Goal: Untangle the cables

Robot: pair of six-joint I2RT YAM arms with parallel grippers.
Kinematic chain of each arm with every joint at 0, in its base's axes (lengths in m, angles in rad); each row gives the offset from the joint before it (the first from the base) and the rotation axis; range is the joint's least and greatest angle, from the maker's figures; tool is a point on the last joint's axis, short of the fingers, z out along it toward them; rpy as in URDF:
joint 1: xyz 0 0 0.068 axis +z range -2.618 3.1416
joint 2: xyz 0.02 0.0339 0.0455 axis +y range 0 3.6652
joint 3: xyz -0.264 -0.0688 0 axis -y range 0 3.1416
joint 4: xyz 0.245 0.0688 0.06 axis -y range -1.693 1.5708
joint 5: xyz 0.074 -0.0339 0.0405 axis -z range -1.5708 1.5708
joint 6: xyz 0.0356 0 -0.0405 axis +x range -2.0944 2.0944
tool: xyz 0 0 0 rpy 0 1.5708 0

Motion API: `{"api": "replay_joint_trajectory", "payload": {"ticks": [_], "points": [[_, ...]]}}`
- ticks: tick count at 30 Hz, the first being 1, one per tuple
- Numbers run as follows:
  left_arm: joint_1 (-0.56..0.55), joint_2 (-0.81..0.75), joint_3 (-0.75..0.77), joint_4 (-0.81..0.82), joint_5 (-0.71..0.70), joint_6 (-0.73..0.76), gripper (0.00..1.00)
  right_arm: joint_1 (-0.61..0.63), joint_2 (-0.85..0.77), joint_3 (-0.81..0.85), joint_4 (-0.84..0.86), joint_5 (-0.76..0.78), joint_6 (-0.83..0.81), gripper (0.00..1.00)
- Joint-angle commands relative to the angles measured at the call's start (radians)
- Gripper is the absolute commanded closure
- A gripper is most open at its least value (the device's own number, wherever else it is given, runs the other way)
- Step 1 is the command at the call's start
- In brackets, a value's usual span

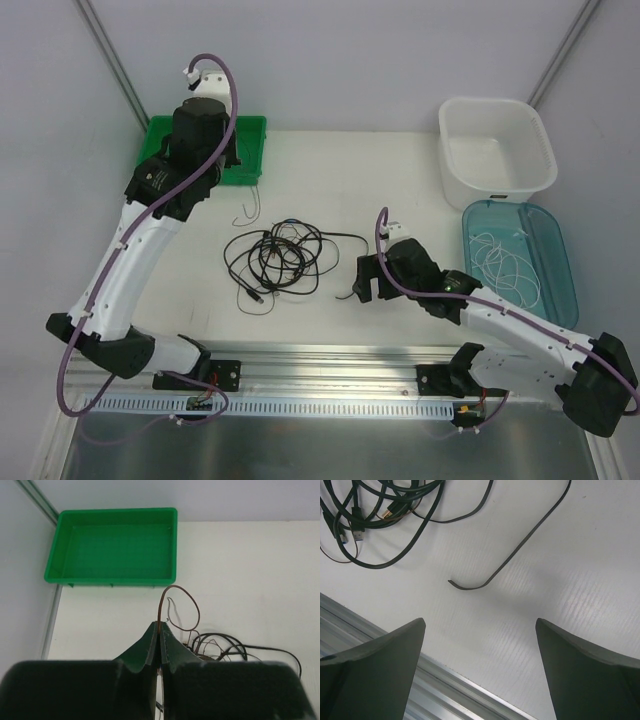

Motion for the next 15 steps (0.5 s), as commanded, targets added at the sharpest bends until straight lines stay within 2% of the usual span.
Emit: {"api": "replay_joint_trajectory", "payload": {"ticks": [1,8,15], "points": [[0.054,0.012,0.018,0.12,0.005,-0.018,1.0,0.005,-0.007,-0.015,0.032,-0.02,0.01,0.03],[0.179,0.155,0.168,0.241,0.009,0.002,1.0,0.012,-0.012,-0.059,0.051,-0.045,0.003,0.03],[0.297,0.432,0.454,0.298,0.022,0.03,1.0,0.012,-0.034,-0.062,0.036,-0.071,-0.016,0.03]]}}
